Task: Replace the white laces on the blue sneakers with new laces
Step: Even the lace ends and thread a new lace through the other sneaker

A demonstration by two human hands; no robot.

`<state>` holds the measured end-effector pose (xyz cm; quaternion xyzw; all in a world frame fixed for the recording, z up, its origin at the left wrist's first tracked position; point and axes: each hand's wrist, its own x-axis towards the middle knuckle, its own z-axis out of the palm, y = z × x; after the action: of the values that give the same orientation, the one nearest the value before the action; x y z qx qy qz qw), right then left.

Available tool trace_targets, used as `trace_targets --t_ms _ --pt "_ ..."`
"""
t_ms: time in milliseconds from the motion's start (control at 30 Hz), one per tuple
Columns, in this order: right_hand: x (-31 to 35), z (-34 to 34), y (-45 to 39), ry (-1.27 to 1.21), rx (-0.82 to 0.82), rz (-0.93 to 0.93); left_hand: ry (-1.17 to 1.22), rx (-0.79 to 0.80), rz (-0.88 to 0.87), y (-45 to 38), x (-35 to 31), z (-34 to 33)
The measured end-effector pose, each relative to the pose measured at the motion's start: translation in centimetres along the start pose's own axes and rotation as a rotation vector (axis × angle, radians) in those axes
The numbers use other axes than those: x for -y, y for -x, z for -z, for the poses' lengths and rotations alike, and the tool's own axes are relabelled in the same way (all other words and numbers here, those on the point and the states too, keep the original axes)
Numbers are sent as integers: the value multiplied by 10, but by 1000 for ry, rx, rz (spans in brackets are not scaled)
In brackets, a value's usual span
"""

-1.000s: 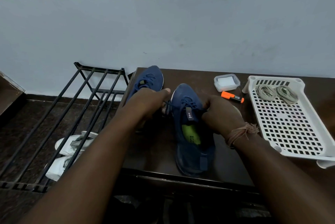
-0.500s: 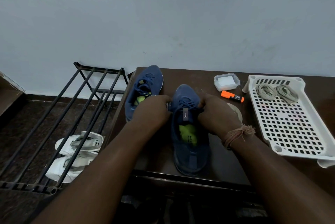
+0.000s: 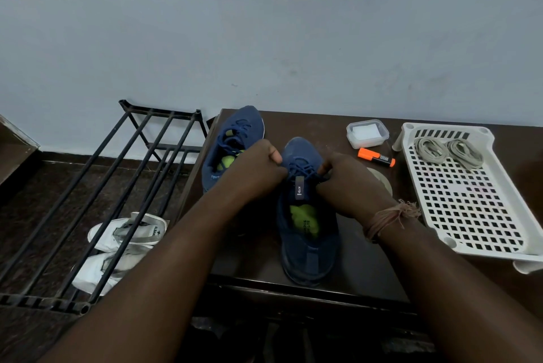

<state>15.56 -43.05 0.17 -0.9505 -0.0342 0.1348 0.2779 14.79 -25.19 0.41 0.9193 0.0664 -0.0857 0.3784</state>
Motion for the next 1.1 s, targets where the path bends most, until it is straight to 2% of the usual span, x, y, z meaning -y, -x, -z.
trace_targets --t_ms 67,133,233,267,333,400,467,533,600,767,867,933,967,1033,1100 --pt "0 -2 -3 -76 -22 34 105 -88 1 0 -5 6" --pt "2 -5 -4 -146 -122 99 320 -119 19 -2 -6 12" --pt "10 -6 -4 -310 -235 220 859 26 -15 -1 -10 23" --pt "14 -5 -4 -415 -215 245 1005 72 -31 -1 -12 27" --pt "23 -1 0 -672 -72 257 1233 166 -81 1 -17 34" --pt "26 1 3 -846 103 262 1354 269 -144 4 -20 38" --pt "28 1 6 -908 213 301 1425 290 -154 4 -19 38" --pt "25 3 5 -922 237 314 1537 214 -102 0 -17 38" --pt "18 7 0 -863 195 281 1671 79 0 -7 -10 41" --pt "-3 24 -2 -555 -29 127 1829 -166 211 -22 13 48" --pt "-12 26 -2 -468 -82 54 1814 -242 213 -25 11 49" --pt "-11 21 -4 -467 -70 52 1629 -264 180 -21 5 44" --pt "-9 18 -5 -485 -44 60 1436 -263 163 -16 0 40" --pt "-2 12 -8 -548 4 73 894 -268 58 -2 -10 26" --pt "4 9 -9 -623 27 80 347 -297 -192 9 -16 11"
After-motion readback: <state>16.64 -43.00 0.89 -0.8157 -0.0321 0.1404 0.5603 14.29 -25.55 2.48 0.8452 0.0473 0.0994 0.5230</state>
